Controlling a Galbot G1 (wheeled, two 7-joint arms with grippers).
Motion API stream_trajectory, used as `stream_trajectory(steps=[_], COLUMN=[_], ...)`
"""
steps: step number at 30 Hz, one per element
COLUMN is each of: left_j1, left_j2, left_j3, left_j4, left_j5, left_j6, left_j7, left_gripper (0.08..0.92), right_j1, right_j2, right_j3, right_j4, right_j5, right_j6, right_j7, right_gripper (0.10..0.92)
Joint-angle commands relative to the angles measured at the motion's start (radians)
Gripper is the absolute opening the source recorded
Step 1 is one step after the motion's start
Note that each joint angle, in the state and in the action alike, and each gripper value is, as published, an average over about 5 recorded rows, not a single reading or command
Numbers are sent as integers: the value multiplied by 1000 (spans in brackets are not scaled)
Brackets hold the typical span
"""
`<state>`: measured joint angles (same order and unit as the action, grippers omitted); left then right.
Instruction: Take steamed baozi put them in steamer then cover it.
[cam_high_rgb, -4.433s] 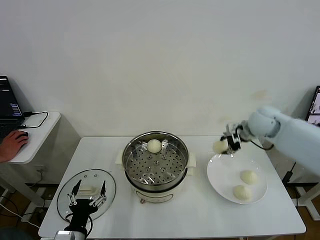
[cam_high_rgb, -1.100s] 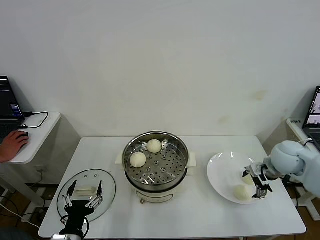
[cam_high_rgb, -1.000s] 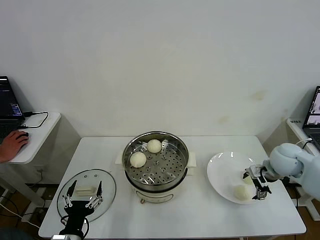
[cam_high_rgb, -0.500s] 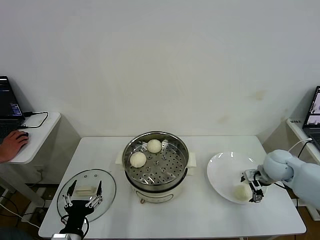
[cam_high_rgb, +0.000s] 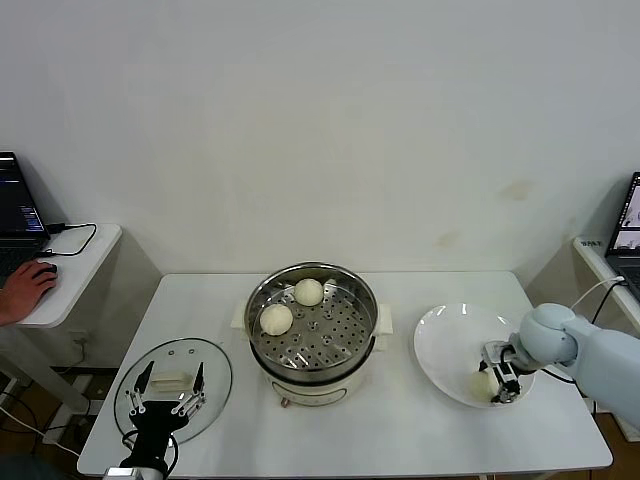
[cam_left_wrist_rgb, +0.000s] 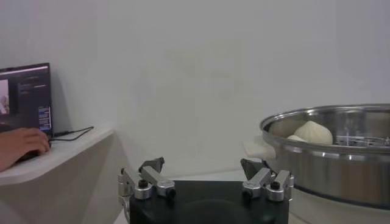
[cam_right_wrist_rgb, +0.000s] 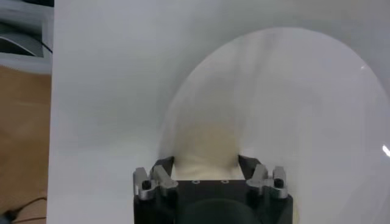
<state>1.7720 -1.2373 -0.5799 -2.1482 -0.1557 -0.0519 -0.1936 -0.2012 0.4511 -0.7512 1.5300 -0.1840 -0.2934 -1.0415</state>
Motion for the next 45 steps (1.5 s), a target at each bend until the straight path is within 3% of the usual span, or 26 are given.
stream_trajectory(steps=[1, 16, 22, 27, 38, 45], left_j1=[1, -10, -9, -12, 3, -2], left_j2=[0, 16, 23, 19, 13, -7], left_j3=[1, 2, -1, 0, -43, -44], left_j4=[-1, -10, -23, -27, -42, -45], left_j5=[1, -5, -10, -8, -11, -11], left_j6=[0, -1, -1, 0, 0, 1], left_j7=[0, 1, 0, 0, 1, 1], left_gripper=[823, 823, 823, 823, 823, 823], right_j1=[23, 526, 820, 889, 804, 773], right_j2=[-3, -34, 85, 239, 475, 608], right_j3=[0, -76, -235, -327, -474, -545], right_j4=[2, 40, 62, 110, 89, 62], right_j5=[11, 268, 392, 467, 526, 388], right_j6=[0, -18, -35, -40, 117, 250], right_j7=[-4, -59, -40, 4, 92, 121], right_gripper=[623, 612, 618, 619, 619, 619])
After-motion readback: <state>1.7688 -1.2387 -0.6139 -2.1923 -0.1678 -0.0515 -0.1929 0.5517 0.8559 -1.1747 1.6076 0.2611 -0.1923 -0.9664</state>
